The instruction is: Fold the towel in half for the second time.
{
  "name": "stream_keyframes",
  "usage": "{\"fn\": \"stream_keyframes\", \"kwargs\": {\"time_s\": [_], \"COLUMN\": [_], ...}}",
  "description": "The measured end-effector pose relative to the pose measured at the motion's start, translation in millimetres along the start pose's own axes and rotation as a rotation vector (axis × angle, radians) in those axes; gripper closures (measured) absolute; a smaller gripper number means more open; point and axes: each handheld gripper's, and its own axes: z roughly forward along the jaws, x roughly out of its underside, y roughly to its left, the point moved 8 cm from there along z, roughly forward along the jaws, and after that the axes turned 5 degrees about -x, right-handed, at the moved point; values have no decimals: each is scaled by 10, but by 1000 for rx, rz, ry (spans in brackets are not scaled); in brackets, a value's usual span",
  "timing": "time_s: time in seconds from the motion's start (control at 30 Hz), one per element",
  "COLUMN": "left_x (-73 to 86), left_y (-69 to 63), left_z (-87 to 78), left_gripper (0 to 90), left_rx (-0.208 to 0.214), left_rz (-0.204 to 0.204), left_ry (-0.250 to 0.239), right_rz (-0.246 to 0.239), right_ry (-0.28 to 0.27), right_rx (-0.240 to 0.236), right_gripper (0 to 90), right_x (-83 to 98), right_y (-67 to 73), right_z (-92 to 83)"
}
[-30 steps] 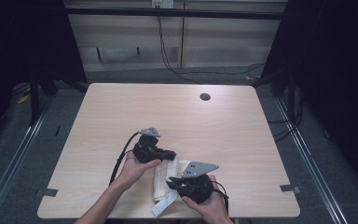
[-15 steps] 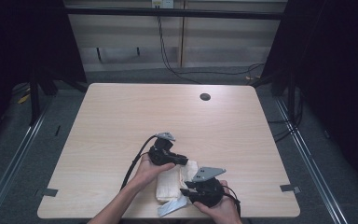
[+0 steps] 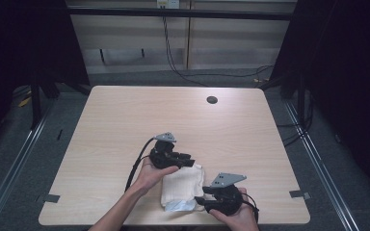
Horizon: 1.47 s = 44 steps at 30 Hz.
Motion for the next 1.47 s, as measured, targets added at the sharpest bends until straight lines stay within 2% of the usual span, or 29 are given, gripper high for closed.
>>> {"fn": "stream_keyframes", "kwargs": {"time_s": [0.1, 0.27, 0.47, 0.8, 0.97, 1.1, 1.2, 1.27, 1.3, 1.4, 1.43, 1.47], "left_x": [-1, 36, 126, 263, 387, 503, 603, 678, 710, 814, 844, 868], "left_y": [6, 6, 47, 145, 162, 190, 233, 253, 244, 210, 209, 219], "left_z": [-55, -209, -452, -932, -1105, -1257, -1373, -1438, -1470, -1543, -1555, -1563], "left_gripper": [617, 568, 517, 449, 439, 426, 419, 416, 414, 385, 375, 365], "left_rx": [-19, -54, -94, -162, -195, -233, -267, -288, -293, -309, -302, -301], "left_rz": [15, 58, 51, 34, 45, 38, 16, -15, -31, -27, -39, -34], "left_ry": [-3, 8, 0, -34, -12, -3, -5, -1, -6, -18, -36, -36], "right_rz": [8, 28, 40, 57, 59, 87, 101, 106, 114, 120, 126, 129], "right_ry": [-8, -56, -116, -163, -192, -219, -236, -241, -239, -243, -246, -245], "right_rx": [4, 19, 43, 69, 83, 101, 119, 124, 126, 138, 138, 148], "right_gripper": [562, 553, 543, 504, 476, 466, 457, 452, 443, 411, 398, 385], "right_x": [27, -30, -113, -162, -192, -193, -169, -144, -125, -68, -49, -30], "right_y": [-13, -119, -282, -477, -556, -652, -719, -746, -756, -795, -810, -836], "right_z": [-35, -158, -289, -439, -529, -627, -691, -713, -716, -701, -690, -677]}}
